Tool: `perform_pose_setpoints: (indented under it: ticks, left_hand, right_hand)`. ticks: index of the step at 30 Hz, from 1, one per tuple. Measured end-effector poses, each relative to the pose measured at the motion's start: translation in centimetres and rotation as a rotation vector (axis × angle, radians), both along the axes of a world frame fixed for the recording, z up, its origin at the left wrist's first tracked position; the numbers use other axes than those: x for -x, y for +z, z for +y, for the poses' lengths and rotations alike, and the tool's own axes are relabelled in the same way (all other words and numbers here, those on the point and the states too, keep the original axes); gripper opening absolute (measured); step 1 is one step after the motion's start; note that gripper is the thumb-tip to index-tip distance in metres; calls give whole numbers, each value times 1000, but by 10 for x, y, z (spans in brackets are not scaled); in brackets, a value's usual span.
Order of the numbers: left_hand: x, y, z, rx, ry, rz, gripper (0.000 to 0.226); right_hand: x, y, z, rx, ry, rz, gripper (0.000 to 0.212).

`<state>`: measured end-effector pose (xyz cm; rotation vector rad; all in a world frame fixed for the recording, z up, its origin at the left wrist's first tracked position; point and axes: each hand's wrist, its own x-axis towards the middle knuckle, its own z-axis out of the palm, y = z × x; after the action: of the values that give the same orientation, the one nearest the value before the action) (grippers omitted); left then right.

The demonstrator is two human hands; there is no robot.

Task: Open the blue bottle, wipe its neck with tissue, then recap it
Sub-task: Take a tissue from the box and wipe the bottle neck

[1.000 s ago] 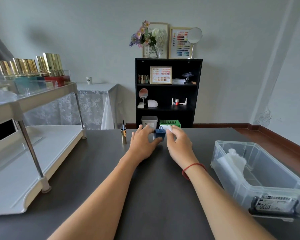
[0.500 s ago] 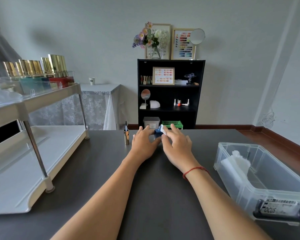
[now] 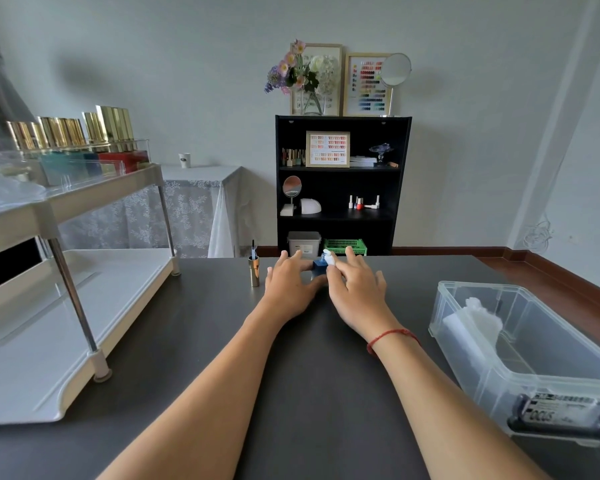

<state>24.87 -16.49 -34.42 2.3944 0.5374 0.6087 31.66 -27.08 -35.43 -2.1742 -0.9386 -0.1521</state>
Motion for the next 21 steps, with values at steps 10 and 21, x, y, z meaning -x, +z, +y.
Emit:
perform_pose_setpoints:
  ticks: [10,21]
  left_hand:
    - [-3,-2,2,9,23,-5,40]
    - [-4,-1,2,-14,4,2,36]
  right_hand:
    - [0,1,0,-2,-5,8,43]
    - [0,0,-1,14,-3,30,44]
